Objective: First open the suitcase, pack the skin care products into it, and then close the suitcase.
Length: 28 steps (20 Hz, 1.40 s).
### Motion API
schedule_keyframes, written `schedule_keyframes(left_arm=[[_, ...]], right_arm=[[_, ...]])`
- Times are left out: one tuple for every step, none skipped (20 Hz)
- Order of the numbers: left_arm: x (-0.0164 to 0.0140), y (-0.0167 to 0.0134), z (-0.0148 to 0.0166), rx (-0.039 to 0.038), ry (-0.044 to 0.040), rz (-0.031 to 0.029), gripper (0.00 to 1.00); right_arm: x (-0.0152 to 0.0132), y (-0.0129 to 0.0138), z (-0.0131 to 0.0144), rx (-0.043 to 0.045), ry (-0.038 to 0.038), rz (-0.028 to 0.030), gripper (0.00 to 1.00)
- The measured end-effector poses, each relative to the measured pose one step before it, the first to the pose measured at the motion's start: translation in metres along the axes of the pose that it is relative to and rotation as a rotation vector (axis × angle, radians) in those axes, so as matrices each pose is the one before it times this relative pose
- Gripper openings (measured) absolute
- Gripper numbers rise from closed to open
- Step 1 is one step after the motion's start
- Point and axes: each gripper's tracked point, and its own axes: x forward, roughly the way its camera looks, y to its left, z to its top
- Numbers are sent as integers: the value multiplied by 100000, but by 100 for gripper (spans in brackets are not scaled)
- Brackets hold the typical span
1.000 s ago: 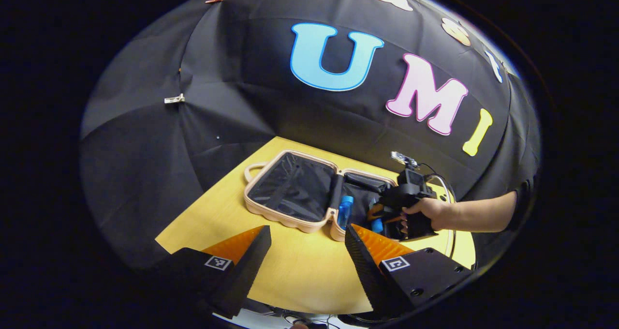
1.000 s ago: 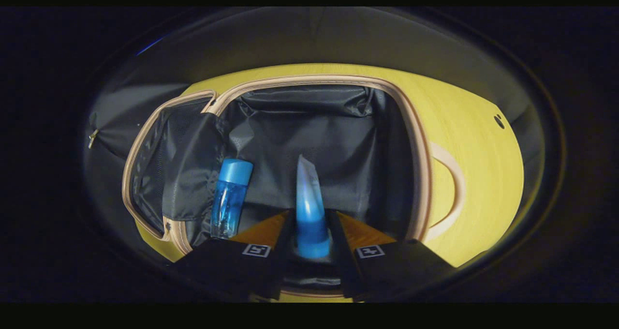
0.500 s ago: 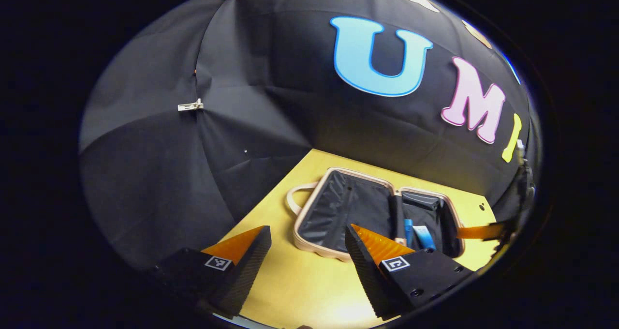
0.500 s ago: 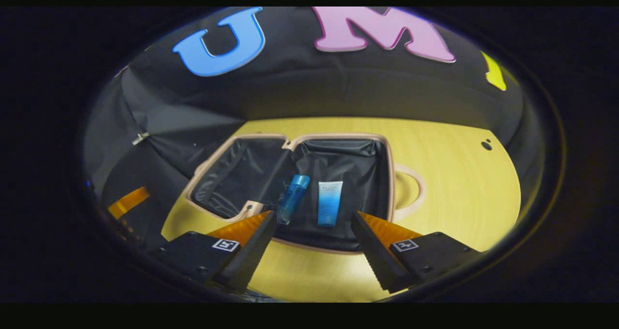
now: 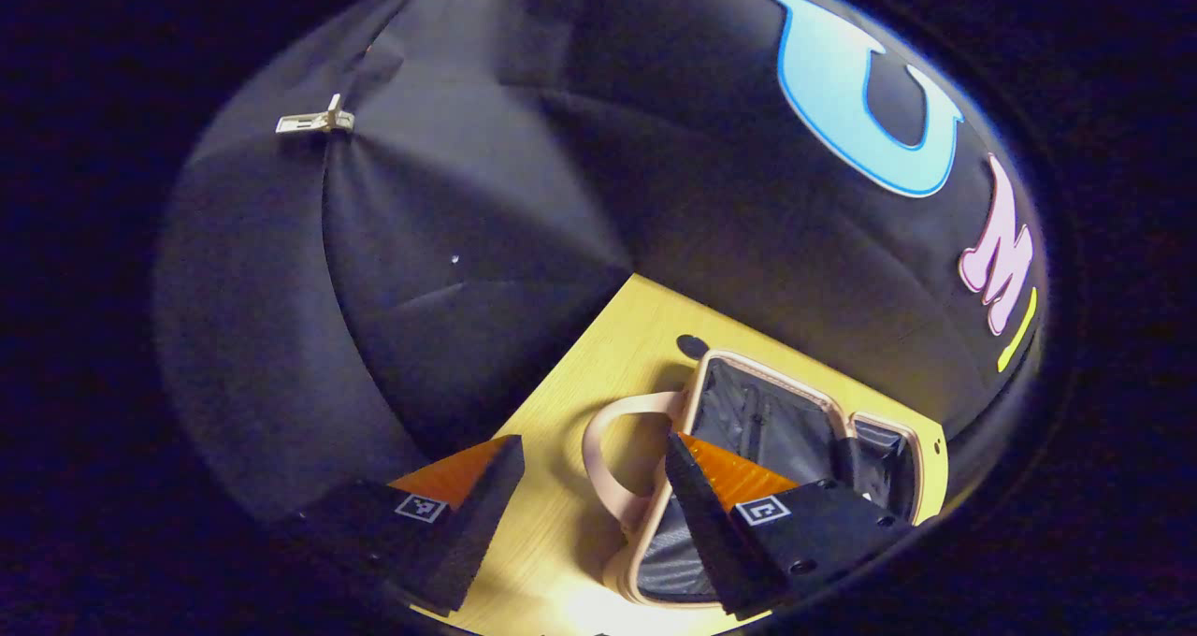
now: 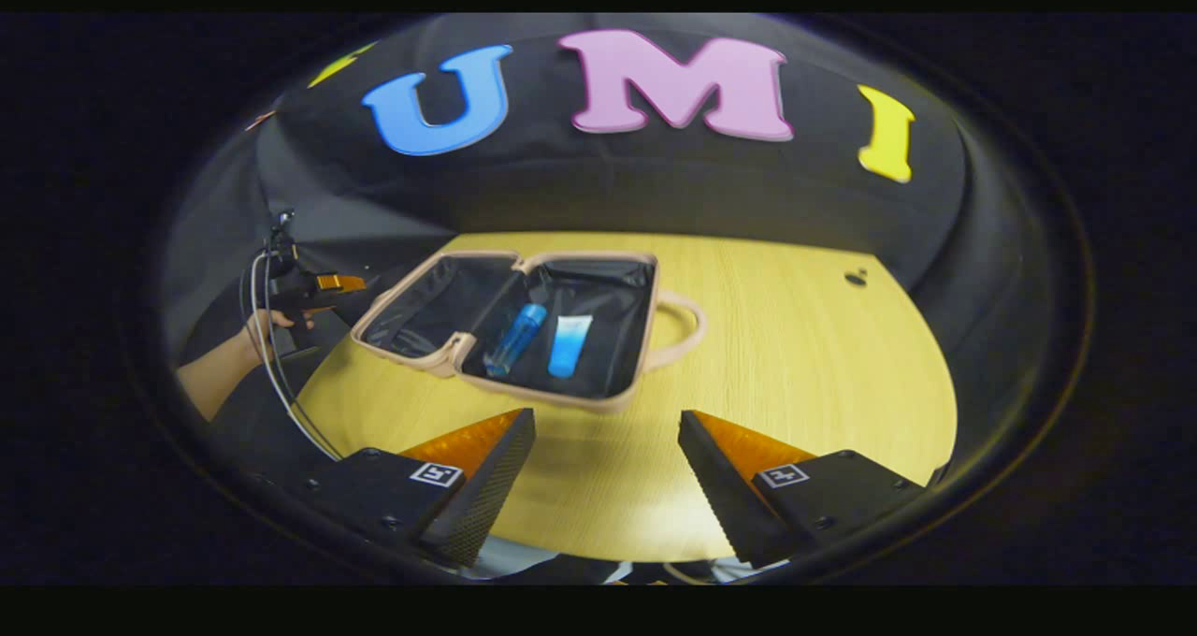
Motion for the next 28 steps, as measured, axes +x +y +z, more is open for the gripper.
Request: schedule_keyframes(left_arm=[[1610,571,-485,-2191,2598,365,96],[1487,-56,-271,-4123,2168,-1515,95],[644,-382,-132,-5039,1818,-3531,95],[791,-259,-383,-4740,2335,-4224,94],[595,4,-333,-3281,2821,-1440,87],[774,95,-494,-2186,2680,-1033,87],[595,201,-299,-2247,2239,-404,83],[720,-105,-565,-2882,2978,-827,72],[194,-56,-508,-3688,2725,-125,72],[259,-24,-607,-3390,1711,338,52],[-298,29,191,-1076,-994,1233,31],[16,-195,175,690,-1349,-904,20],[-496,-638,566,1017,-2150,-1517,19],[-813,-837,742,1710,-2956,-2137,14],[-656,-922,272,3136,-751,-679,12],[-593,-477,291,5076,-692,1934,8],[-1054,-711,695,5066,-1363,1086,6],[-1269,-1180,1008,4838,-2602,318,6],[-1623,-1159,1311,5151,-2663,364,6],[-2183,-1144,1702,4395,-2901,-549,6],[-2478,-1553,1966,3584,-2890,-1818,6],[-2106,-2314,1474,2819,-3145,-2588,6],[-1991,-2236,1550,2634,-1847,-2433,6],[-1425,-2634,1257,2448,-1493,-2206,6],[-1601,-2796,897,2414,-718,-1832,6],[-1059,-3182,237,2194,-939,-1679,6],[-1025,-3284,440,1768,-1021,-2208,6],[-639,-3508,-448,933,-413,-2704,6]], right_arm=[[-286,-83,-451,3730,1157,-177,98],[-255,33,-565,1262,1290,-85,98],[-254,-166,-706,-1050,1654,-582,98],[18,-122,-535,-2154,1336,-471,98],[99,-127,-201,-2657,965,-231,98],[119,-279,-497,-1130,2278,-299,98],[-9,-281,-480,409,2425,-370,98],[89,-231,75,1420,494,-260,98],[154,-367,191,1803,-205,-487,98],[179,-151,-193,1841,330,136,98],[129,-196,-136,1234,712,38,98],[25,-247,-371,809,1006,-10,98],[-49,-309,-111,887,199,-7,98],[-2,-269,-49,836,-203,-264,98],[33,-264,17,807,-226,-166,98],[-76,-258,-189,809,231,39,98],[-27,-122,6,942,618,636,98],[-75,177,151,1327,183,1362,98],[-46,299,484,1394,-307,1624,98],[28,257,556,1256,-880,1819,98],[-130,345,650,767,-1365,2127,98],[-123,194,728,-151,-1027,1747,98],[-114,-147,917,-729,-1236,891,98],[-176,-345,1026,-831,-1941,759,98],[-246,-564,1169,-834,-2336,499,98],[-411,-666,1188,-796,-2577,550,98],[-222,-850,1169,-816,-2795,263,98],[-285,-1190,775,-1218,-2142,-321,98]])
